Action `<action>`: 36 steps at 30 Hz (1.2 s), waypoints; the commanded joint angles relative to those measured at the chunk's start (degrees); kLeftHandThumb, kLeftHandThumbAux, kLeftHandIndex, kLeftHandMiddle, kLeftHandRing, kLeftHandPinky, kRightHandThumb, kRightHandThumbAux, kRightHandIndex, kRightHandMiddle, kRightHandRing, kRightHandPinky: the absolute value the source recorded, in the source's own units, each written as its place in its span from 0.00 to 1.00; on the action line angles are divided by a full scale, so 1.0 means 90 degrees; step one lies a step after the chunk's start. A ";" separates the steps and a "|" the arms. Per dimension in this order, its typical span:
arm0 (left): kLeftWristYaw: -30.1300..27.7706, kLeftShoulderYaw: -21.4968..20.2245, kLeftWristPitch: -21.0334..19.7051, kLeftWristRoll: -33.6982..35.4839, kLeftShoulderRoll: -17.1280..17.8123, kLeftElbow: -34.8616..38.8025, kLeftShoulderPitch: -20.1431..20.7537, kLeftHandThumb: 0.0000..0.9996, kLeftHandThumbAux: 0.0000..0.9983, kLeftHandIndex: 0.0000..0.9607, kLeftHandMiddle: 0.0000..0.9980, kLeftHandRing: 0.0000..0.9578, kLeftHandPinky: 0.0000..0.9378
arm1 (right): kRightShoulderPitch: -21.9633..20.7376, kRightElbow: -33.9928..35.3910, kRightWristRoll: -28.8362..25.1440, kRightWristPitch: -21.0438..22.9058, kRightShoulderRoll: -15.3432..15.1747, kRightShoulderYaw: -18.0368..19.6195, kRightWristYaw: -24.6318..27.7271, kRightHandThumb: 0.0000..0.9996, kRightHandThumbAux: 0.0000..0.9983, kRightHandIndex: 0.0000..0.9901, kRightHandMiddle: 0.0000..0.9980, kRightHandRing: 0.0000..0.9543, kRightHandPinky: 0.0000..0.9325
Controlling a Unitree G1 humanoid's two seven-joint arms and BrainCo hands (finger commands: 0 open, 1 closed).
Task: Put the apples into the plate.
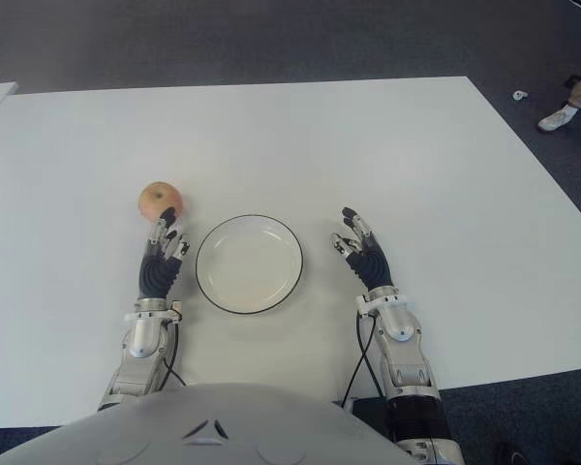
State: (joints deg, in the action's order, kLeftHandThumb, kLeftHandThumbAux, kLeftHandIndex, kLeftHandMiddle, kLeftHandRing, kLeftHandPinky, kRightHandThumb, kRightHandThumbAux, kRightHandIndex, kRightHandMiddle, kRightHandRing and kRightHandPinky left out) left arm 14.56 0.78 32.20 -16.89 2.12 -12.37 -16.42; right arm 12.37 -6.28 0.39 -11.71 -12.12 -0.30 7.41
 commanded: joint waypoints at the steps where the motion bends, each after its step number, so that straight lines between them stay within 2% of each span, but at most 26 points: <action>1: 0.0216 -0.0071 -0.0257 -0.0646 0.0203 0.0768 -0.0174 0.07 0.55 0.03 0.01 0.00 0.00 | 0.0212 -0.0670 -0.0007 0.0433 0.0067 -0.0048 0.0121 0.05 0.54 0.00 0.00 0.00 0.00; 12: 0.1418 0.0022 -0.0194 -0.2091 0.0559 0.0593 0.0110 0.14 0.52 0.04 0.05 0.02 0.02 | 0.0139 -0.0864 0.0161 0.0405 0.0090 -0.0048 -0.0102 0.08 0.52 0.00 0.00 0.00 0.00; 21: 0.1900 0.0134 -0.0534 -0.2860 0.0806 0.0917 0.0177 0.15 0.48 0.06 0.06 0.04 0.04 | 0.0036 -0.1055 0.0128 0.0345 0.0055 -0.0068 -0.0047 0.09 0.52 0.00 0.00 0.00 0.00; 30: 0.2176 0.0267 -0.1098 -0.3572 0.0996 0.1396 0.0125 0.14 0.45 0.08 0.07 0.04 0.04 | -0.0068 -0.1184 0.0127 0.0370 0.0078 -0.0076 -0.0084 0.11 0.53 0.00 0.00 0.00 0.00; 36: 0.2504 0.0397 -0.1218 -0.4051 0.1337 0.1381 0.0322 0.15 0.44 0.08 0.08 0.05 0.01 | -0.0157 -0.1279 0.0154 0.0434 0.0098 -0.0089 -0.0123 0.11 0.52 0.00 0.00 0.00 0.00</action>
State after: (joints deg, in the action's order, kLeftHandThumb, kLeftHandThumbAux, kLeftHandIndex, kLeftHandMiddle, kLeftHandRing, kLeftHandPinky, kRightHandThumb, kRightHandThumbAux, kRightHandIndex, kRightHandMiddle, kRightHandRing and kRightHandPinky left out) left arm 35.60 3.59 22.20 -50.96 12.31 0.12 -14.30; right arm 8.12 -11.95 0.42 -13.18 -12.19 0.32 5.81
